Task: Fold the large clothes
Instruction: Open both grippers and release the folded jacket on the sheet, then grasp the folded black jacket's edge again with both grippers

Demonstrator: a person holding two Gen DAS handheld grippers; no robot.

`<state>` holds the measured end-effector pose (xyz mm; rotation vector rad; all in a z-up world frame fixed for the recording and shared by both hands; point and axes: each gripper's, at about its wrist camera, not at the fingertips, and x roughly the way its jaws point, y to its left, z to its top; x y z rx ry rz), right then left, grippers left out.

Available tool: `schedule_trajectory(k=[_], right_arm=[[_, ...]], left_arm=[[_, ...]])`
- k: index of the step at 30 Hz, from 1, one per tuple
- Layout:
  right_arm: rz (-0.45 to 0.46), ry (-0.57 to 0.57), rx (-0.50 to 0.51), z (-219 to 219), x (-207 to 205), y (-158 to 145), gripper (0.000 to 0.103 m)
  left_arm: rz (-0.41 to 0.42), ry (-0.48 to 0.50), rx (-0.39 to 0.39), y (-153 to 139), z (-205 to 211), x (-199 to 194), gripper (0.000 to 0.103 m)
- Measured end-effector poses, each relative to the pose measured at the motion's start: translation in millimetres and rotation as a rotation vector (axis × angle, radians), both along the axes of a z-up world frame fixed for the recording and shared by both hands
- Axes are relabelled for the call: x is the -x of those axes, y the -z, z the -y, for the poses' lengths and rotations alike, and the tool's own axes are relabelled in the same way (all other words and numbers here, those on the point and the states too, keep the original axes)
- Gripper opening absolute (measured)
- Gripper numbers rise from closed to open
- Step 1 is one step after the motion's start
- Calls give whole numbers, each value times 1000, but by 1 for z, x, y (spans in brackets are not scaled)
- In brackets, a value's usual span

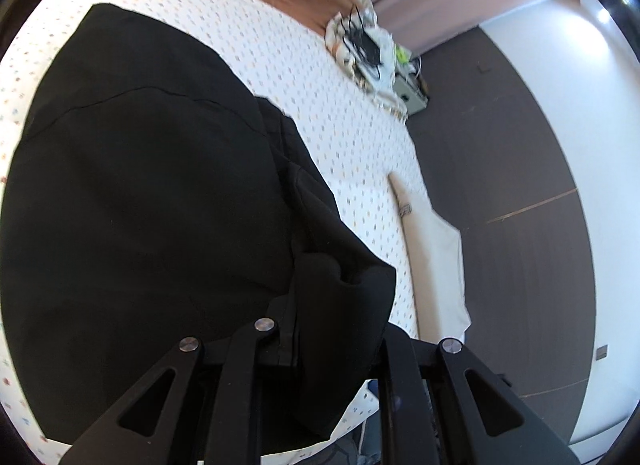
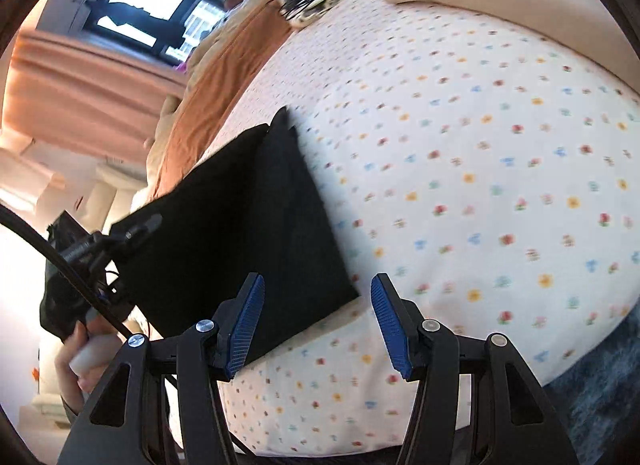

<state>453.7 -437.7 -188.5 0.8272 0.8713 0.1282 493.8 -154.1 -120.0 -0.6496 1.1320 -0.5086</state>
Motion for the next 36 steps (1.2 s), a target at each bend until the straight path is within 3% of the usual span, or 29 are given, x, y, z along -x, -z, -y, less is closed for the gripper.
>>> schedule_trajectory(k=[11,19,21,22,23,25,30,36], right_arm=[[-1,47,-1,12,38,-41,54],[-8,43,17,20,44,-57,54],[-2,36,25,16,41,-60,54],[3,34,28,14,40,-62,54],[11,37,31,12,39,-65,54],[21,35,38,7,35,-68,54],[34,-6,45,-11,24,-73,54],[45,-71,35,-47,11,-73,54]], left_arm=[[-65,61,-15,31,50,10,15],[-158,53,26,46,48,-3,18],[-156,53,78,44,42,-1,28],[-153,61,122,43,39,1,47],[-149,65,169,40,35,2,77],[-125,41,211,34,25,7,103],[-83,-13,208,17,-15,18,103],[-15,-85,74,2,-76,36,103]])
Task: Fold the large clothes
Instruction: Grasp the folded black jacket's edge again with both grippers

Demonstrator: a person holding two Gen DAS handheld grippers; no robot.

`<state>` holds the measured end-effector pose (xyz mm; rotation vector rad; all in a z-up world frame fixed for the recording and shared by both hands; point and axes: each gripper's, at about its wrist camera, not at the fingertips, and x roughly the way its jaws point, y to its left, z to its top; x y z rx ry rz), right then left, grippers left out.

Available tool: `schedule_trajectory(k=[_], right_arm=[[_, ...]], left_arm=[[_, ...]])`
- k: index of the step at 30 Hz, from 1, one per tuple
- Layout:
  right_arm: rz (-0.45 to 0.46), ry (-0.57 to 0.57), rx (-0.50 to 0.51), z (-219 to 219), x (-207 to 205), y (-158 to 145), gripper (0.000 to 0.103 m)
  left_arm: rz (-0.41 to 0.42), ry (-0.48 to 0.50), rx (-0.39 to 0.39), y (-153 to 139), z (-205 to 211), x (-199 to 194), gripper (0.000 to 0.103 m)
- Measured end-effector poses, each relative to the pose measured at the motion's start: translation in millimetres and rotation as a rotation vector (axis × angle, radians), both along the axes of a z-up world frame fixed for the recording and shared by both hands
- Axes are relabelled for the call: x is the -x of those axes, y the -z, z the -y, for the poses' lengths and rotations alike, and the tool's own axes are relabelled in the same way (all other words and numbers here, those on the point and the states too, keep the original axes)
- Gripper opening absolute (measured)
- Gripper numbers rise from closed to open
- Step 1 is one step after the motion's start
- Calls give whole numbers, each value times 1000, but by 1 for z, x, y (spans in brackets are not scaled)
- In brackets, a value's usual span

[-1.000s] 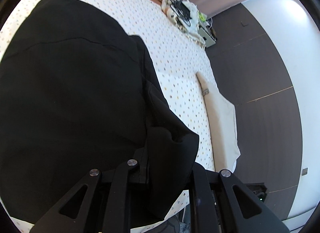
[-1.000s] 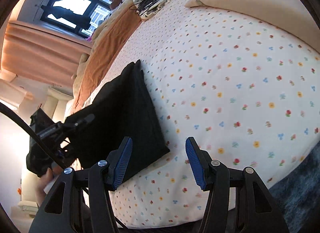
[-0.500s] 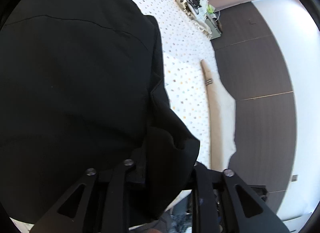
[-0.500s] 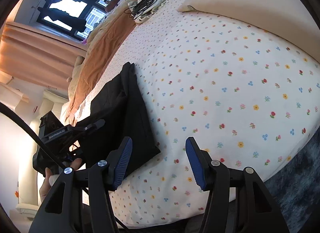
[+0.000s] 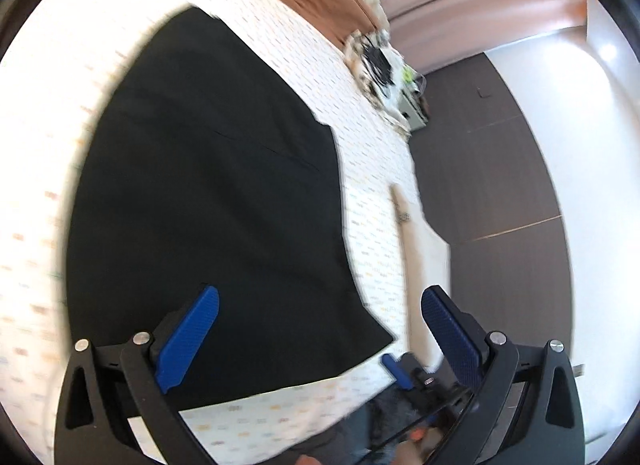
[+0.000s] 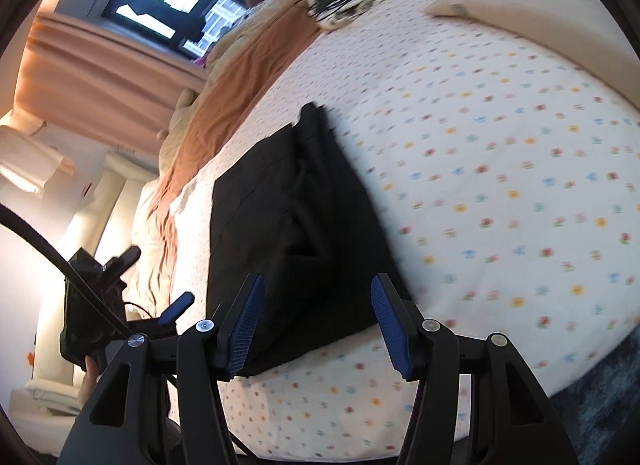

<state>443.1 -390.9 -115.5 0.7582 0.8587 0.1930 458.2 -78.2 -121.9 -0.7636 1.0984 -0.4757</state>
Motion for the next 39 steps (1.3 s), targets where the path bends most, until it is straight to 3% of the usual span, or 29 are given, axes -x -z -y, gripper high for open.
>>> schedule_trajectory(k=[5,11,12,13,14,17,20,26,36,37,39], right_arm=[[-2,-24,10,-24,-18,4,54],[-11,-27,48,-45,-38,11,52],[-13,-24,53,-46,-41,13,45],[-13,-24,62,-48,-43,14,20],[-16,-17,80,-48,-44,16,15],[-4,-10,49,-44,-42,20,7],[-3,2,26,-35,-37,27,6],[-36,37,-23,-2,-27,48,5],[-76,-4,-97,18,-33,54,10],[-84,-13,-98,19,-35,54,15],[-100,-13,-62,22,-37,48,39]], left_arm=[[29,-67,-109,0,-55,21,103],[44,-128,-186,11,-89,44,100],[36,-128,-191,15,-92,46,99],[24,-128,-200,19,-93,45,94],[9,-126,-212,25,-93,46,89],[-25,-105,-207,42,-82,43,76],[-46,-80,-205,55,-81,51,72],[-77,-11,-180,73,-52,56,54],[-81,-23,-214,64,-39,56,54],[-84,-32,-213,64,-40,55,54],[-93,-51,-226,65,-43,50,54]])
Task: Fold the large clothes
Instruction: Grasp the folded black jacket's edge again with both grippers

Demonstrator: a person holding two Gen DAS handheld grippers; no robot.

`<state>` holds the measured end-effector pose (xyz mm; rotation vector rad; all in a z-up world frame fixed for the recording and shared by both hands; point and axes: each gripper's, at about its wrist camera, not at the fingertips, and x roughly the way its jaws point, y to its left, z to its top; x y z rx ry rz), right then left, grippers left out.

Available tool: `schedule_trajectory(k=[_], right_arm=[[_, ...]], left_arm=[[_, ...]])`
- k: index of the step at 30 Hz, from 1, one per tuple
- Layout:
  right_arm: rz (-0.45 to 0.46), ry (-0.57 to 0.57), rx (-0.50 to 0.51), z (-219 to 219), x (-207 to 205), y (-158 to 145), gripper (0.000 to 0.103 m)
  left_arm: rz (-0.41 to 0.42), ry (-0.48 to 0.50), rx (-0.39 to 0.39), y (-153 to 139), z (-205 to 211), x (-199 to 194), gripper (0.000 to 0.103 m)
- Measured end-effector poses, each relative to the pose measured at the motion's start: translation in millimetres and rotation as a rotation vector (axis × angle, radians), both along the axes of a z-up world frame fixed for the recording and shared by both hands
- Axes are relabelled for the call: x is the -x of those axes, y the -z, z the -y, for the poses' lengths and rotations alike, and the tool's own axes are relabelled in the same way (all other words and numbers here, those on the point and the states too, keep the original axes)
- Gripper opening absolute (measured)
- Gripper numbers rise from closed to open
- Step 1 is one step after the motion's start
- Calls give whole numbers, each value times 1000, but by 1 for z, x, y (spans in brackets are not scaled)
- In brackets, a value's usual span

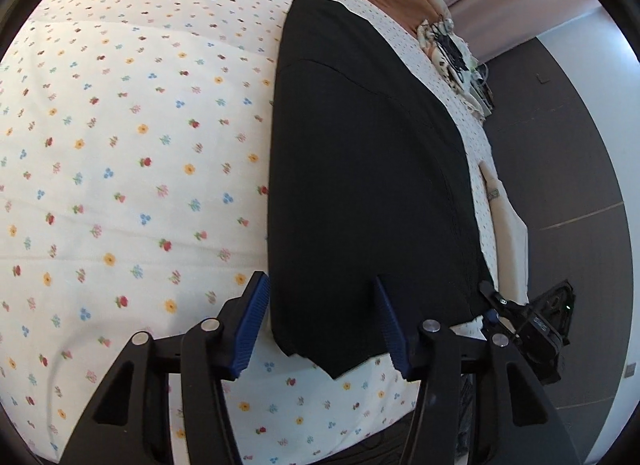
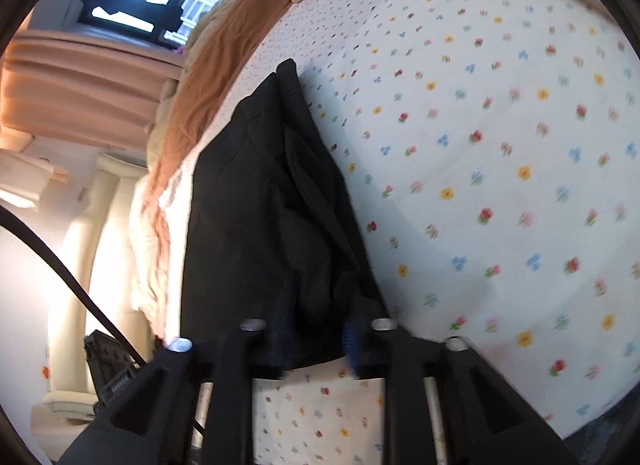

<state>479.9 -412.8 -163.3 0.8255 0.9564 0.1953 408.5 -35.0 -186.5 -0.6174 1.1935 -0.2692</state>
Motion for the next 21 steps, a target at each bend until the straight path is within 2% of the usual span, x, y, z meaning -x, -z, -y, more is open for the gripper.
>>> schedule_trajectory(k=[1,2,5,11,14,21], right_arm=[[18,6,32,2,0,-7,62],[39,8,44,5,0,-13,71],[53,-8,61,11,-7,-23,71],[26,-103,57,17,-42,-22,71],[10,-138,46,19,-63,-20,71],[-36,-222,15,15,-116,-4,72]], left_arm=[[-3,-4,-4,0,-1,-3,54],[-5,-6,-9,-1,-2,-6,54],[1,-1,-15,-2,-3,-15,54],[-28,3,9,6,-4,-41,54],[-63,-4,15,12,-5,-53,57],[-73,-10,-2,16,-6,-85,65]])
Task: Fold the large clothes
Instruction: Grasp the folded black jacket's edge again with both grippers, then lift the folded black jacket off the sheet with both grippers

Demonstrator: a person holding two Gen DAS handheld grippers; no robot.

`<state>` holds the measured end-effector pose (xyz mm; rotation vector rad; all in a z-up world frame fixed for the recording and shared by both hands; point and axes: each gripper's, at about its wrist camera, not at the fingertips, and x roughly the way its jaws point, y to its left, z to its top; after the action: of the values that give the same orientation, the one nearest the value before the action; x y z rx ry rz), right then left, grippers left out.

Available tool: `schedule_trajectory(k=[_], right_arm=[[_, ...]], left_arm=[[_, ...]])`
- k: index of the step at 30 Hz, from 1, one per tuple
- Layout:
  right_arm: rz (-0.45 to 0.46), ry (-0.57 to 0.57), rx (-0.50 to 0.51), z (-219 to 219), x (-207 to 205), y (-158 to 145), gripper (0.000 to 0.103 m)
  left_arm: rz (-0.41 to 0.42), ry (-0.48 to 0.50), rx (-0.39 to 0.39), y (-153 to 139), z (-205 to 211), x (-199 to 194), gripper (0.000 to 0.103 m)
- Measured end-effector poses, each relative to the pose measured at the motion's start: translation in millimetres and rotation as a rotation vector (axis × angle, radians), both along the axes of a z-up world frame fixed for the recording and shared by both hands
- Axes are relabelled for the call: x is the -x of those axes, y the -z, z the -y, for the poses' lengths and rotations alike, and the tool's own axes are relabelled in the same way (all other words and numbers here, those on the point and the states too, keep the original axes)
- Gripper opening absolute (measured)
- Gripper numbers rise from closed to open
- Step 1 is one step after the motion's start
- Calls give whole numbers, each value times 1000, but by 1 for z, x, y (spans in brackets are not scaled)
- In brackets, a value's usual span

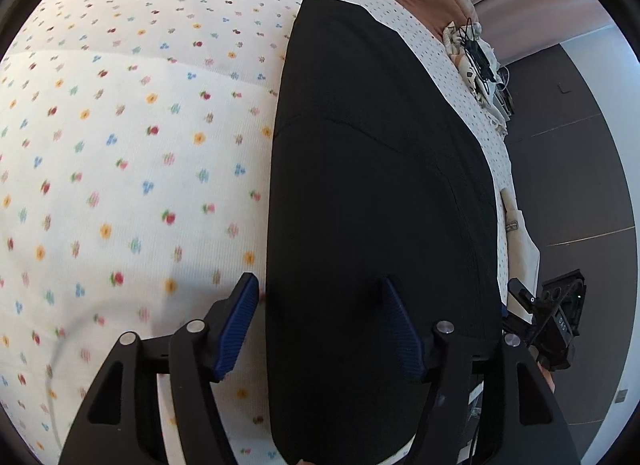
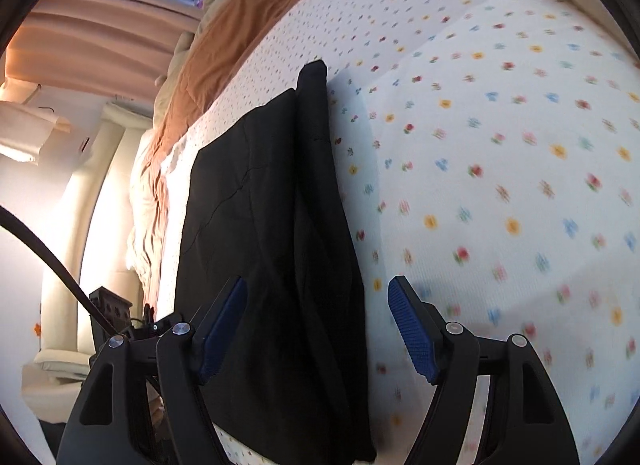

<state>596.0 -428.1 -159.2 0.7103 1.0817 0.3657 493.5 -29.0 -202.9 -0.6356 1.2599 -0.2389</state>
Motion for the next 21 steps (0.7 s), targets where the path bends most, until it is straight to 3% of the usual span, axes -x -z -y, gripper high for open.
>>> schedule_trajectory(k=[2,5,15,19,21], right_arm=[[-10,-23,-19,-4,-15,6,71],[-30,-48,-35,-8,-38,16,72],[-47,-121,-125,-19,-103,37,71],[-51,-145,-123,-26,-123,43,71],[-51,-159,-121,-31,-130,44,71]], left_arm=[[0,1,-2,2,-1,-12,70],[-1,-1,5,5,-2,-29,86],[4,15,30,12,-2,-84,86],[40,3,-33,9,-6,-97,86],[48,11,-26,10,-7,-103,84]])
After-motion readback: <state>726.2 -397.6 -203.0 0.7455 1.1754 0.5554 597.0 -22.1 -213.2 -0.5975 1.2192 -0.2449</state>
